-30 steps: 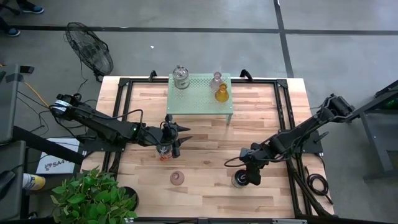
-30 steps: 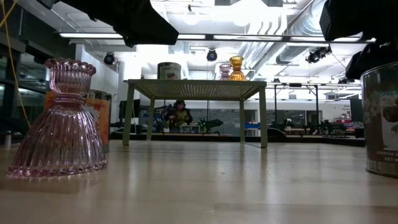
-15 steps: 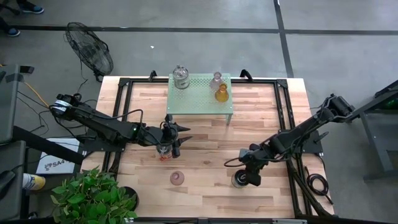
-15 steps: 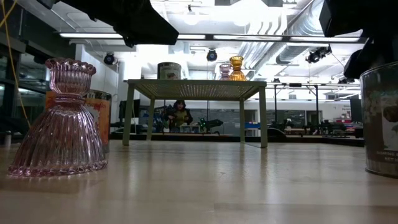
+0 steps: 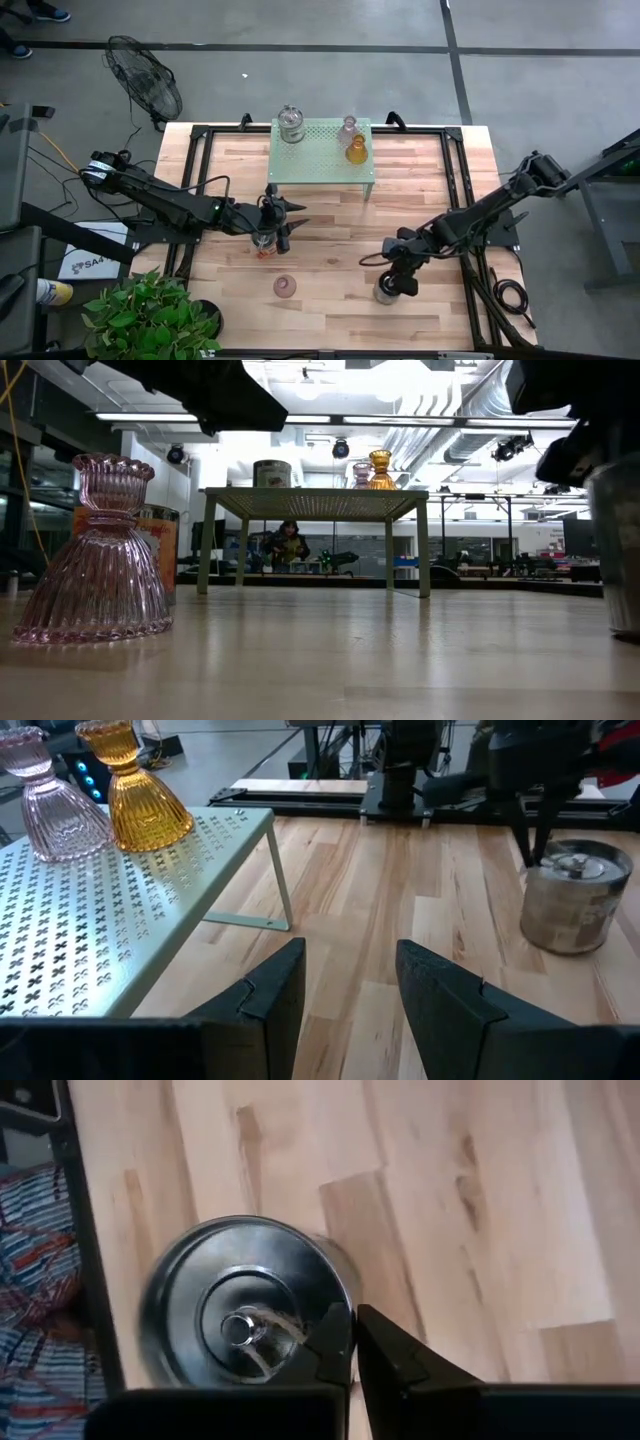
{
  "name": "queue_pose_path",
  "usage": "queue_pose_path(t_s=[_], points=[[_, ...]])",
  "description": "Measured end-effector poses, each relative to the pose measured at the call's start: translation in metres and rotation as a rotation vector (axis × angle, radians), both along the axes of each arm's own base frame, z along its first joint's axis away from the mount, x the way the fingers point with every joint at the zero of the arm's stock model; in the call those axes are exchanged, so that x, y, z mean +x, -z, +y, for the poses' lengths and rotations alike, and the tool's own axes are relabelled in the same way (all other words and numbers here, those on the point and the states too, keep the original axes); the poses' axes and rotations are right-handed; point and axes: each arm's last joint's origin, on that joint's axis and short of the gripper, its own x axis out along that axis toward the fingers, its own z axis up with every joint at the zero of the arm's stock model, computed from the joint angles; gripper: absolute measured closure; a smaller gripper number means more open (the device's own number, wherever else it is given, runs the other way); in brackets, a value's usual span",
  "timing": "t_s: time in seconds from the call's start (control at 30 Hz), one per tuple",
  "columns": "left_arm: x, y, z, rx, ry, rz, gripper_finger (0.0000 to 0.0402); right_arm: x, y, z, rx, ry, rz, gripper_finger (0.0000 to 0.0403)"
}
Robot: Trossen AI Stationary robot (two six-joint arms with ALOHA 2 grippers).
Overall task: Pick & Place candle stick holders
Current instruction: Put the bottom silver scented candle on the shelf
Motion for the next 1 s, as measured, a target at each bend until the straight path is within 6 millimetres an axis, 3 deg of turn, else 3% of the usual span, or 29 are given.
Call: queue_pose_path(t_s=[0.17,0.53,0.77,1.0], points=[[0.001,-0.003,-0.001,-0.013,0.02,-0.025,0.0247,0.008,-0.006,-0.008,-0.037,-0.013,-0.033,0.0402],[0.002,-0.003,-0.004,-0.041,0.137,-0.018,0.0247,0.037,-0.051,-0.027,-0.159,-0.056,-0.184,0.0403],[0.009,0.001,-0.01,0.042,0.276,-0.026,0.0247,0.073,-0.048,-0.052,-0.213,-0.073,-0.198,0.0403],[0.021,0.022,-0.014,0.233,0.363,0.048,0.0247,0.11,-0.05,-0.076,-0.203,-0.121,-0.21,0.0403]])
